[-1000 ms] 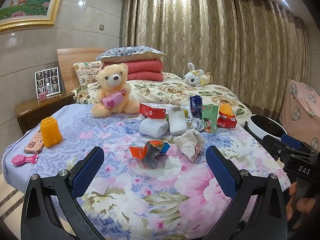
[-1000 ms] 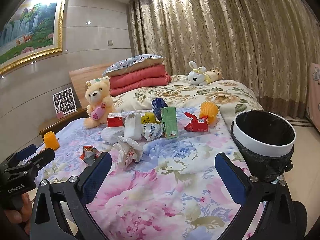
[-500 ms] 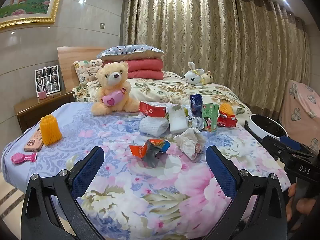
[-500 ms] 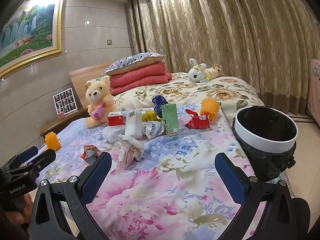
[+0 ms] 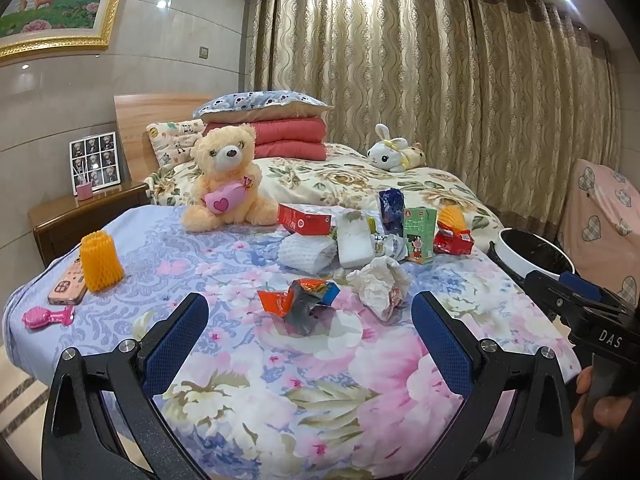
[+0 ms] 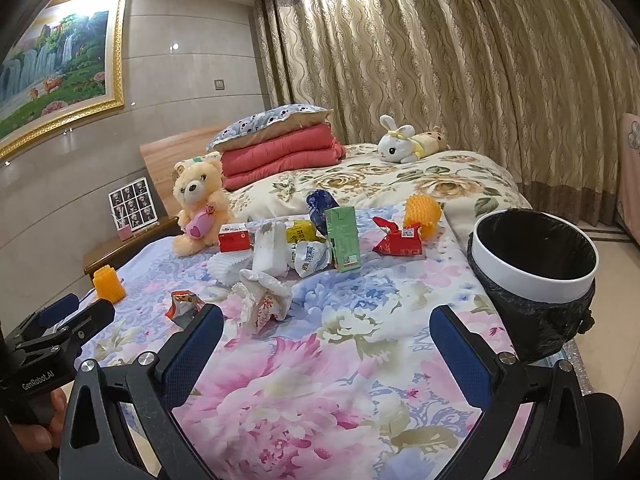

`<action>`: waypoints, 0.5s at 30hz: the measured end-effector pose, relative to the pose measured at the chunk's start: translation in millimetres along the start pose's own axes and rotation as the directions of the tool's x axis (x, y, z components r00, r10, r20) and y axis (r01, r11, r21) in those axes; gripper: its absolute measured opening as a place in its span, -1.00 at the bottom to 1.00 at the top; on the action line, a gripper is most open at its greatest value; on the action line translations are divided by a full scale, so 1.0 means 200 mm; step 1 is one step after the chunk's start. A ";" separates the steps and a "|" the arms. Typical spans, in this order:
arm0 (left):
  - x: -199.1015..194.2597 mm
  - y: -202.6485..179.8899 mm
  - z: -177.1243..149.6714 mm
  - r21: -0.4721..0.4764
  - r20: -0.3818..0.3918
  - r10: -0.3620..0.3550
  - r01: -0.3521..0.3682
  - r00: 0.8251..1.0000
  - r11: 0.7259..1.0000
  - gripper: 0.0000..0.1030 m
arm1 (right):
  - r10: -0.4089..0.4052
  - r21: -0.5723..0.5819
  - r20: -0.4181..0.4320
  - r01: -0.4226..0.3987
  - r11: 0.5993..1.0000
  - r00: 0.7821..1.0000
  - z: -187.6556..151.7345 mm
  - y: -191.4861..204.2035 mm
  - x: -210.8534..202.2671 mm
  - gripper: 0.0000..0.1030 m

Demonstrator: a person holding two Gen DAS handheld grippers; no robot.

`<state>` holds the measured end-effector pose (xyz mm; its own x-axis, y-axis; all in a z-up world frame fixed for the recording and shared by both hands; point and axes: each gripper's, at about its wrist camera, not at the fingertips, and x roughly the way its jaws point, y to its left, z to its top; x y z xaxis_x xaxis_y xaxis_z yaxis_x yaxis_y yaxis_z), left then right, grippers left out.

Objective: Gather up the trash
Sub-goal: 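Bring both tools toward the trash items on the bed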

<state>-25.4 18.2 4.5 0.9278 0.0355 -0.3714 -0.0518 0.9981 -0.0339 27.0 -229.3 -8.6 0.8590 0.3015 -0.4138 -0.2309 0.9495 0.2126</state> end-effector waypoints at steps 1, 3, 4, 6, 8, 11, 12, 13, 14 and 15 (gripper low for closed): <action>0.00 0.00 0.00 0.000 0.000 -0.001 0.001 1.000 1.000 1.00 | 0.000 0.000 0.000 0.000 1.000 1.000 0.00 0.00 0.00 1.00; 0.00 0.00 0.00 0.000 0.000 0.000 0.000 1.000 1.000 1.00 | 0.001 0.000 0.002 -0.001 1.000 1.000 0.00 0.00 0.00 1.00; 0.00 0.00 0.00 0.000 0.000 0.000 0.000 1.000 1.000 1.00 | 0.002 0.000 0.002 -0.002 1.000 1.000 0.00 0.00 0.00 1.00; 0.00 0.00 0.00 0.000 0.000 0.000 0.000 1.000 1.000 1.00 | 0.004 0.001 0.002 -0.004 1.000 1.000 0.00 0.00 0.00 1.00; 0.00 0.00 0.00 0.000 0.000 0.001 -0.001 1.000 1.000 1.00 | 0.005 0.002 0.001 -0.005 1.000 1.000 0.00 0.00 0.00 1.00; 0.00 0.00 0.00 -0.001 -0.001 -0.004 0.004 1.000 1.000 1.00 | 0.007 0.004 0.001 -0.007 1.000 1.000 0.00 0.00 0.00 1.00; 0.00 0.00 0.00 -0.002 -0.003 -0.004 0.004 1.000 1.000 1.00 | 0.009 0.005 0.000 -0.009 1.000 1.000 0.00 0.01 0.00 1.00; 0.00 0.00 0.00 -0.005 -0.004 -0.005 0.005 1.000 1.000 1.00 | 0.011 0.006 0.000 -0.011 1.000 1.000 0.00 0.01 0.00 1.00; 0.00 0.00 -0.01 -0.007 -0.007 -0.006 0.006 1.000 1.000 1.00 | 0.012 0.006 -0.001 -0.012 1.000 1.000 0.00 0.01 0.00 1.00; 0.01 0.01 -0.01 -0.009 -0.009 -0.006 0.006 1.000 1.000 1.00 | 0.013 0.006 -0.002 -0.013 1.000 1.000 0.00 0.01 0.00 1.00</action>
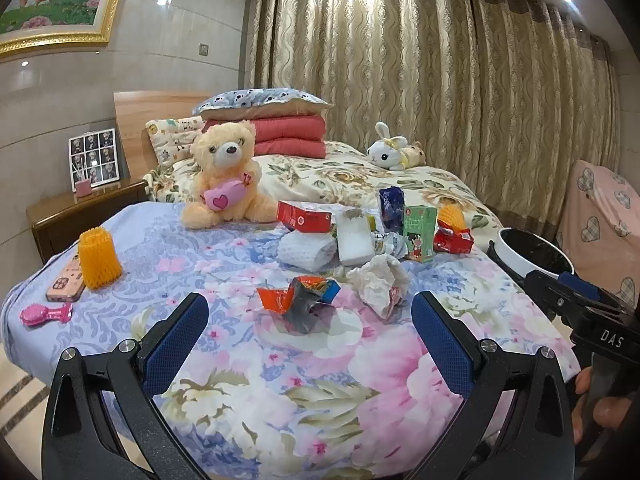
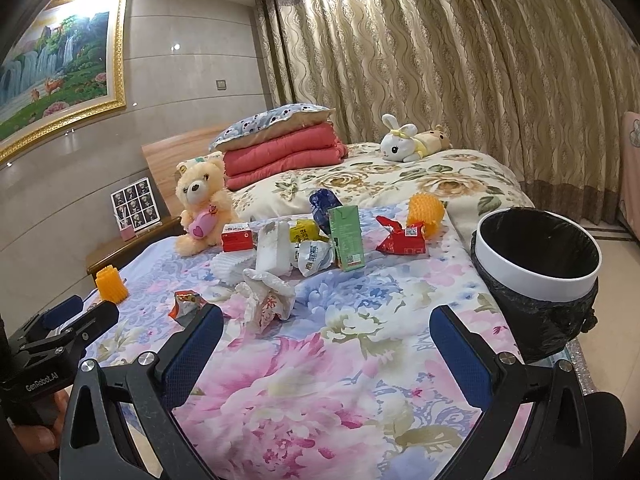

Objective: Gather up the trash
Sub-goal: 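Bring both tools toward the trash items on the bed, then grasp the orange snack wrapper with the left tool while the right tool grasps the crumpled white tissue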

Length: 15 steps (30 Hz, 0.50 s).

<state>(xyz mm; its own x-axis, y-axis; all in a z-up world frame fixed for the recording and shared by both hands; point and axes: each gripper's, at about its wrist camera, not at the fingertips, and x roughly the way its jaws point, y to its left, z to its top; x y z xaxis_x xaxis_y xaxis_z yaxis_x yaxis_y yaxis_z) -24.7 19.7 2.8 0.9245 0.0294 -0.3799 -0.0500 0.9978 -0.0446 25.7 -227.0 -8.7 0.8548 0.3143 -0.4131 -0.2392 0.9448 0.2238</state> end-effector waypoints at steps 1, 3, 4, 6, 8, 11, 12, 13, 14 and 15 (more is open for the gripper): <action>0.00 0.00 0.00 -0.001 -0.003 0.001 -0.001 1.000 1.000 1.00 | 0.003 0.001 -0.002 -0.003 1.000 1.000 0.00 0.00 0.00 1.00; 0.02 0.01 0.00 -0.003 -0.011 0.002 -0.002 1.000 1.000 1.00 | 0.011 0.001 -0.009 -0.011 1.000 1.000 0.00 0.01 0.01 1.00; 0.02 0.02 0.00 -0.006 -0.015 0.000 -0.001 1.000 1.000 1.00 | 0.018 0.002 -0.013 -0.018 1.000 1.000 0.00 0.01 0.02 1.00; 0.04 0.03 -0.01 -0.012 -0.027 -0.002 0.002 1.000 1.000 1.00 | 0.024 0.001 -0.024 -0.024 1.000 0.999 -0.01 0.01 0.03 1.00; 0.06 0.05 -0.01 -0.017 -0.042 0.000 0.000 0.999 1.000 1.00 | 0.031 0.005 -0.040 -0.031 1.000 0.999 -0.01 0.00 0.06 1.00; 0.11 0.08 -0.02 -0.024 -0.078 0.005 -0.007 0.997 1.000 1.00 | 0.050 0.019 -0.068 -0.049 0.999 0.996 0.00 0.00 0.10 1.00; 0.14 0.09 -0.03 -0.028 -0.096 0.009 -0.012 0.995 1.000 1.00 | 0.063 0.028 -0.088 -0.061 0.998 0.994 0.00 0.00 0.13 1.00; 0.16 0.10 -0.03 -0.031 -0.111 0.011 -0.014 0.994 0.999 1.00 | 0.069 0.034 -0.101 -0.066 0.997 0.992 0.00 0.00 0.15 1.00; 0.18 0.11 -0.04 -0.035 -0.123 0.010 -0.015 0.992 0.999 1.00 | 0.072 0.044 -0.123 -0.067 0.997 0.990 0.00 -0.01 0.18 1.00; 0.21 0.12 -0.04 -0.040 -0.135 0.011 -0.016 0.991 0.999 1.00 | 0.081 0.058 -0.144 -0.073 0.996 0.986 0.00 -0.01 0.21 1.00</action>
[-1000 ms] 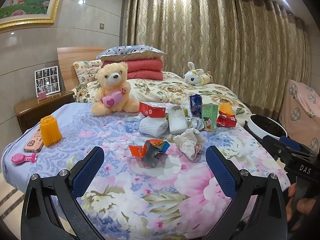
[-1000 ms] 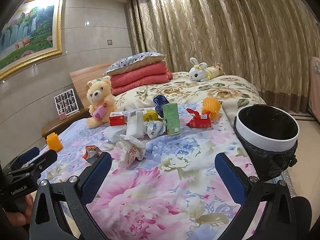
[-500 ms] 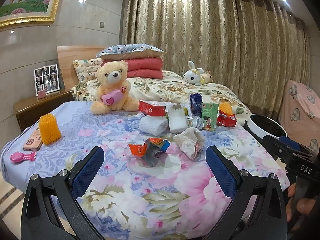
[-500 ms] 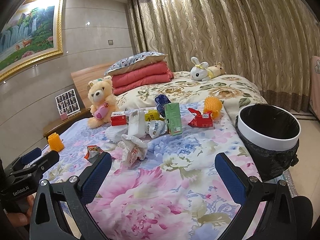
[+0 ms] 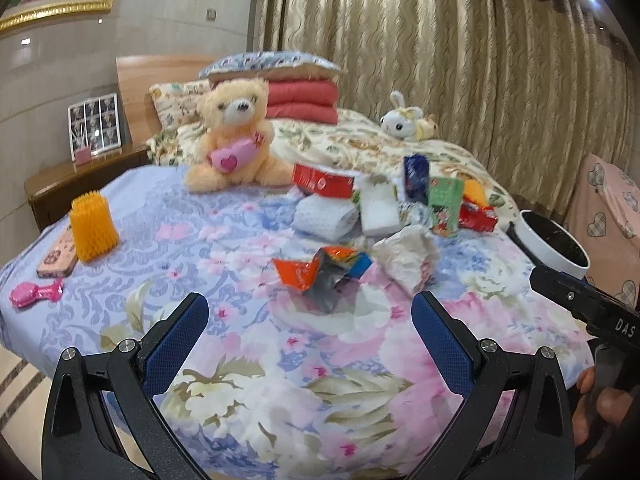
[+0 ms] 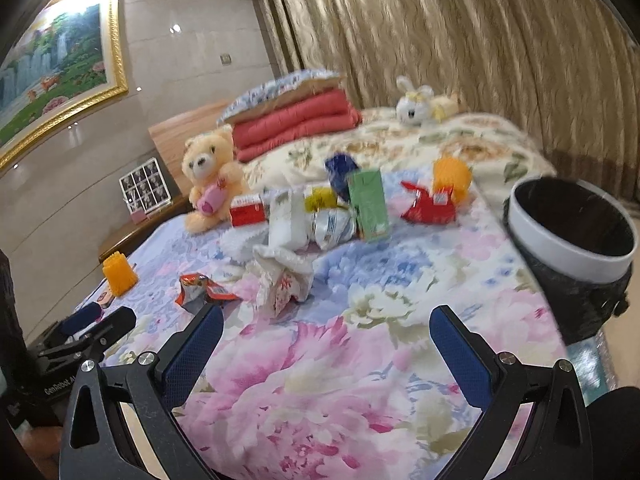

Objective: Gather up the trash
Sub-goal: 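Grasp the orange snack wrapper with the left tool while the right tool grasps the crumpled white tissue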

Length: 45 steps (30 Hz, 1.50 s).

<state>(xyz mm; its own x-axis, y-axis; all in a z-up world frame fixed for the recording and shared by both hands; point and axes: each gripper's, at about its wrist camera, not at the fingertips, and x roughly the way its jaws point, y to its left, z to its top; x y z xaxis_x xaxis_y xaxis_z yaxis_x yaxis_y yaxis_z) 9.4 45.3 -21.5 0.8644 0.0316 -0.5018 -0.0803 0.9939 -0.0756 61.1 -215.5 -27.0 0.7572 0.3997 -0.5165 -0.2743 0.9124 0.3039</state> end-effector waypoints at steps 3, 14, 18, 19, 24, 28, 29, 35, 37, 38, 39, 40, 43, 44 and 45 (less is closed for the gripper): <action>0.07 0.03 0.01 -0.008 -0.031 0.002 -0.002 1.000 1.000 1.00 | 0.007 0.007 -0.051 -0.007 1.000 0.999 0.01 0.01 0.08 1.00; 0.37 0.06 0.07 -0.020 -0.147 -0.033 0.031 0.989 0.999 0.86 | 0.041 0.017 -0.174 -0.039 0.999 0.984 0.09 0.04 0.40 0.89; 0.46 0.05 0.08 -0.017 -0.189 -0.041 0.038 0.981 0.999 0.67 | 0.051 0.014 -0.236 -0.049 0.999 0.971 0.11 0.06 0.52 0.73; 0.48 0.05 0.08 -0.018 -0.201 -0.045 0.042 0.979 0.999 0.54 | 0.053 0.013 -0.251 -0.052 0.999 0.967 0.11 0.06 0.55 0.68; 0.56 0.03 0.07 -0.031 -0.259 -0.081 0.075 0.963 0.997 0.03 | 0.084 0.026 -0.318 -0.079 0.996 0.945 0.12 0.06 0.65 0.48; 0.59 0.01 0.06 -0.043 -0.276 -0.097 0.088 0.956 0.995 -0.51 | 0.138 0.038 -0.338 -0.133 0.990 0.931 0.13 0.06 0.67 -0.40; 0.58 0.01 0.06 -0.041 -0.274 -0.102 0.095 0.956 0.995 -0.61 | 0.155 0.047 -0.337 -0.148 0.988 0.929 0.13 0.07 0.67 -0.43; 0.53 -0.02 0.08 -0.047 -0.251 -0.135 0.127 0.959 0.991 -0.83 | 0.180 0.067 -0.306 -0.168 0.984 0.935 0.11 0.04 0.59 -0.65; 0.51 -0.05 0.09 -0.042 -0.242 -0.148 0.142 0.959 0.989 -0.84 | 0.181 0.082 -0.290 -0.164 0.983 0.940 0.11 -0.01 0.54 -0.71; 0.50 -0.07 0.09 -0.038 -0.238 -0.153 0.149 0.959 0.988 -0.84 | 0.180 0.088 -0.286 -0.162 0.983 0.941 0.11 -0.01 0.53 -0.71; 0.49 -0.10 0.10 -0.033 -0.235 -0.163 0.160 0.958 0.987 -0.84 | 0.183 0.100 -0.280 -0.160 0.982 0.943 0.11 -0.04 0.50 -0.71; 0.48 -0.12 0.10 -0.029 -0.232 -0.173 0.171 0.957 0.985 -0.84 | 0.183 0.109 -0.276 -0.158 0.981 0.944 0.11 -0.05 0.49 -0.72; 0.46 -0.19 0.12 -0.009 -0.225 -0.194 0.197 0.955 0.980 -0.85 | 0.168 0.127 -0.256 -0.139 0.982 0.952 0.10 -0.12 0.42 -0.73; 0.45 -0.21 0.12 -0.002 -0.225 -0.200 0.205 0.954 0.979 -0.85 | 0.165 0.134 -0.250 -0.135 0.982 0.954 0.11 -0.14 0.40 -0.73; 0.44 -0.24 0.12 0.005 -0.226 -0.209 0.215 0.952 0.976 -0.85 | 0.161 0.147 -0.240 -0.128 0.981 0.957 0.11 -0.18 0.37 -0.73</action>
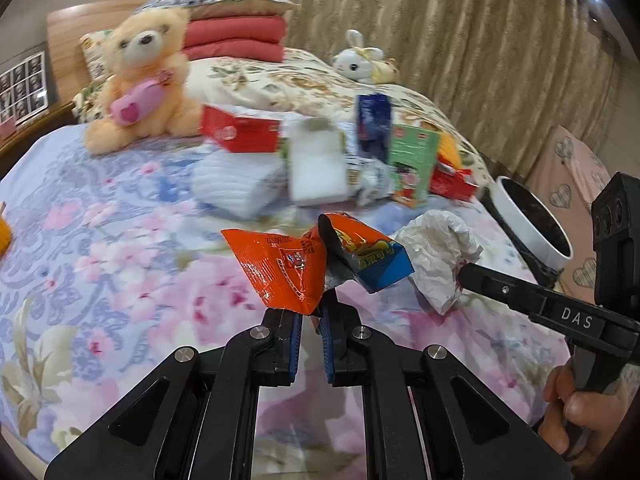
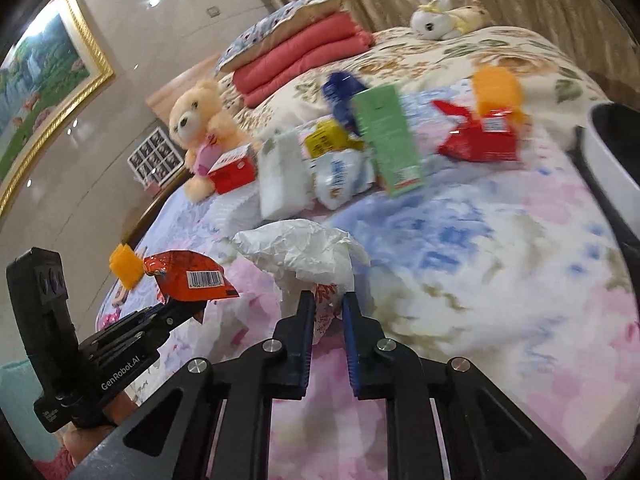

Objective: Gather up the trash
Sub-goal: 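Grasp the orange snack wrapper with the left tool while the right tool grasps the crumpled white tissue, then carry the wrapper and tissue over the white-rimmed trash bin with both tools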

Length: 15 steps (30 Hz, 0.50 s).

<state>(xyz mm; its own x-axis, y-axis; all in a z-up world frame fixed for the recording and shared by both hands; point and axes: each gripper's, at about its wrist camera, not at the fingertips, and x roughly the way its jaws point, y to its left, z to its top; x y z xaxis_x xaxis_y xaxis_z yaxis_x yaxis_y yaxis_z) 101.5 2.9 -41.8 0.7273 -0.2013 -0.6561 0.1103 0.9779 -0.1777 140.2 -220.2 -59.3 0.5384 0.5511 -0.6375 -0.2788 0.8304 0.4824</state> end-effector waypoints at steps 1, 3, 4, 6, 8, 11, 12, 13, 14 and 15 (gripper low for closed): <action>0.00 -0.02 0.00 0.006 -0.001 -0.007 0.008 1.000 1.000 -0.85 | -0.003 0.006 0.006 0.003 1.000 1.000 0.00 0.00 -0.01 -0.73; 0.02 -0.07 0.00 0.016 -0.009 -0.024 0.025 1.000 1.000 -0.85 | -0.012 0.025 0.026 0.012 1.000 1.000 -0.01 -0.05 -0.07 -0.73; 0.02 -0.09 0.01 0.019 -0.012 -0.033 0.034 0.999 0.999 -0.85 | -0.015 0.035 0.033 0.014 0.999 0.999 -0.01 -0.08 -0.10 -0.73; 0.04 -0.14 0.01 0.031 -0.020 -0.050 0.051 0.999 0.998 -0.85 | -0.024 0.050 0.045 0.022 0.998 0.999 0.00 -0.11 -0.14 -0.73; 0.05 -0.20 0.02 0.049 -0.026 -0.066 0.067 0.997 0.997 -0.85 | -0.037 0.061 0.062 0.033 0.998 0.997 0.00 -0.15 -0.19 -0.73; 0.07 -0.30 0.03 0.080 -0.032 -0.094 0.097 0.995 0.992 -0.85 | -0.059 0.083 0.088 0.052 0.995 0.994 0.00 -0.22 -0.27 -0.73; 0.08 -0.34 0.04 0.090 -0.033 -0.105 0.108 0.994 0.990 -0.85 | -0.071 0.092 0.097 0.062 0.994 0.993 0.00 -0.26 -0.30 -0.73; 0.08 -0.37 0.05 0.098 -0.036 -0.115 0.118 0.993 0.988 -0.85 | -0.077 0.099 0.104 0.067 0.993 0.992 0.01 -0.28 -0.32 -0.73; 0.09 -0.40 0.05 0.105 -0.038 -0.124 0.127 0.992 0.986 -0.85 | -0.082 0.104 0.109 0.071 0.992 0.991 0.01 -0.29 -0.34 -0.73; 0.10 -0.43 0.06 0.110 -0.043 -0.136 0.140 0.990 0.984 -0.85 | -0.095 0.113 0.118 0.082 0.990 0.988 0.01 -0.33 -0.37 -0.73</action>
<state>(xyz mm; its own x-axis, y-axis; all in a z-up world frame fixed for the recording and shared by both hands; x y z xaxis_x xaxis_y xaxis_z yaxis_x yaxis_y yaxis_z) 115.2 -84.4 -31.2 0.6758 -0.3343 -0.6570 0.2849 0.9405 -0.1855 120.2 -315.6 -41.8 0.6528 0.4561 -0.6048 -0.1423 0.8580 0.4935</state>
